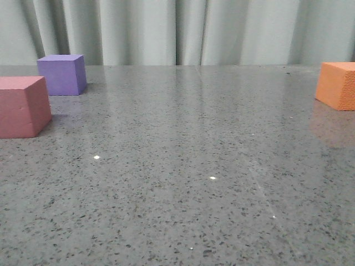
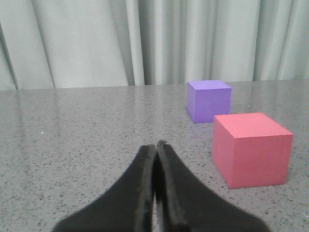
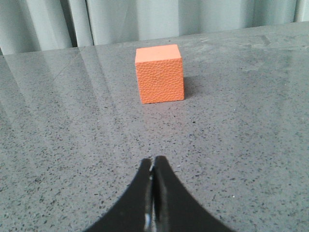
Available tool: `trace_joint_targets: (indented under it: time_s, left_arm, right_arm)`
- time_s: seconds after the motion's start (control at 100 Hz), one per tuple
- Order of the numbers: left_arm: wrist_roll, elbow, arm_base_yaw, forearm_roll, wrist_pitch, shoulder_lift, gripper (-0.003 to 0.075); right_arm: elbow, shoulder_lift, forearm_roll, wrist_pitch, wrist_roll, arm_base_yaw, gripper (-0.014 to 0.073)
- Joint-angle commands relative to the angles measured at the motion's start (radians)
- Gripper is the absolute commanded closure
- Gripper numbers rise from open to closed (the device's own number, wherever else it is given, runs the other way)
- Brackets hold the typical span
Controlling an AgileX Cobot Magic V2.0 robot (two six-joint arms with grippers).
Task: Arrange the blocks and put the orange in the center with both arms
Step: 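Move the right gripper down toward the orange cube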
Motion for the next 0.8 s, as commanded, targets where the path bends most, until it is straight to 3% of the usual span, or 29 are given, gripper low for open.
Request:
trace_joint_targets:
  time_s: [0.0,0.41,0.79]
  left_arm:
    - [-0.002,0.055,0.004,-0.008,-0.083,-0.034,0.0732]
    - [-0.002,0.055,0.004,-0.008,-0.083,-0.034,0.0731]
    - [-0.002,0.055,0.004,-0.008,-0.083,-0.034,0.0732]
  right_arm:
    - [-0.014,-0.021,-0.001,-0.084,-0.008,-0.008,0.0661]
    - [-0.014,-0.021,-0.001,-0.084,-0.008,-0.008,0.0661]
    - [-0.014,-0.021,-0.007,-0.194,-0.008,-0.008,0.0661]
